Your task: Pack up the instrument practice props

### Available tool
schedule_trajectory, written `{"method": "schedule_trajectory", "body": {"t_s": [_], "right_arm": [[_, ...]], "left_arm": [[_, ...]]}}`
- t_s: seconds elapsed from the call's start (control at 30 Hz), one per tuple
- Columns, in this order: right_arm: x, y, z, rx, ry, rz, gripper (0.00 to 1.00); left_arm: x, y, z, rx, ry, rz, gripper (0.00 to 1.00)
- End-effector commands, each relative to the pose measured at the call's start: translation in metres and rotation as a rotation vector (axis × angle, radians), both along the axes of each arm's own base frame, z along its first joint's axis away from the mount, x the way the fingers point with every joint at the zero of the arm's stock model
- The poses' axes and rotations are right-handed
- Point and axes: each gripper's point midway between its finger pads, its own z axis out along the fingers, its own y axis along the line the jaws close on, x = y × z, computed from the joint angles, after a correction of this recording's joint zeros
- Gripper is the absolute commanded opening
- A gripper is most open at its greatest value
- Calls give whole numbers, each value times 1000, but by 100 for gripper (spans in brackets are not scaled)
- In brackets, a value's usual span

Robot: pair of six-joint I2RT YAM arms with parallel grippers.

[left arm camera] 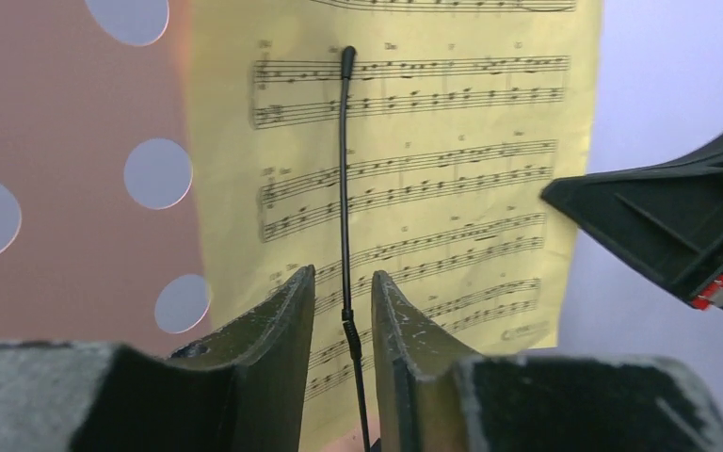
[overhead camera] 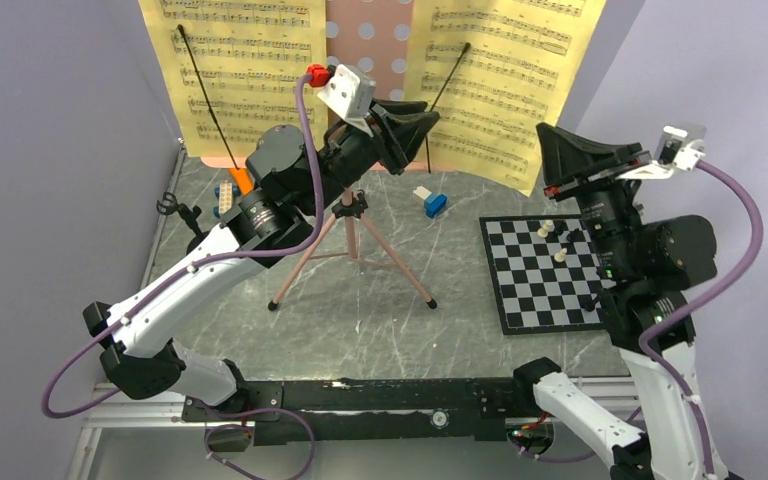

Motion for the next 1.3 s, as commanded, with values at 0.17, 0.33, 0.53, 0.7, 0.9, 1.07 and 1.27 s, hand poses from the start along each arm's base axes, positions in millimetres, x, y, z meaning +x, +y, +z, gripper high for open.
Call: {"method": "schedule_trajectory", "body": {"t_s": [0.17, 0.33, 0.53, 0.7, 0.9, 1.07, 1.27], "right_arm": [[-41, -34, 1, -32, -35, -110, 0], [-54, -47, 2, -32, -28, -155, 0], [-67, -65, -2, -17, -30, -223, 0], [-67, -73, -5, -6, -13, -260, 0], [-67, -87, -9, 20, 5, -327, 0], [-79, -93, -6, 16, -17, -341, 0], [-96, -103, -14, 9, -25, -365, 0]], "left_arm": [[-4, 15, 15, -51, -22, 28, 31], [-6, 14, 18, -67, -25, 17, 4], [-17, 24, 27, -123, -61, -2, 0], [-30, 27, 34, -143, -103, -52, 0], [-32, 31, 38, -154, -113, -47, 0], [-16, 31, 27, -128, -64, 23, 1], [-13, 32, 19, -136, -53, 38, 53]]}}
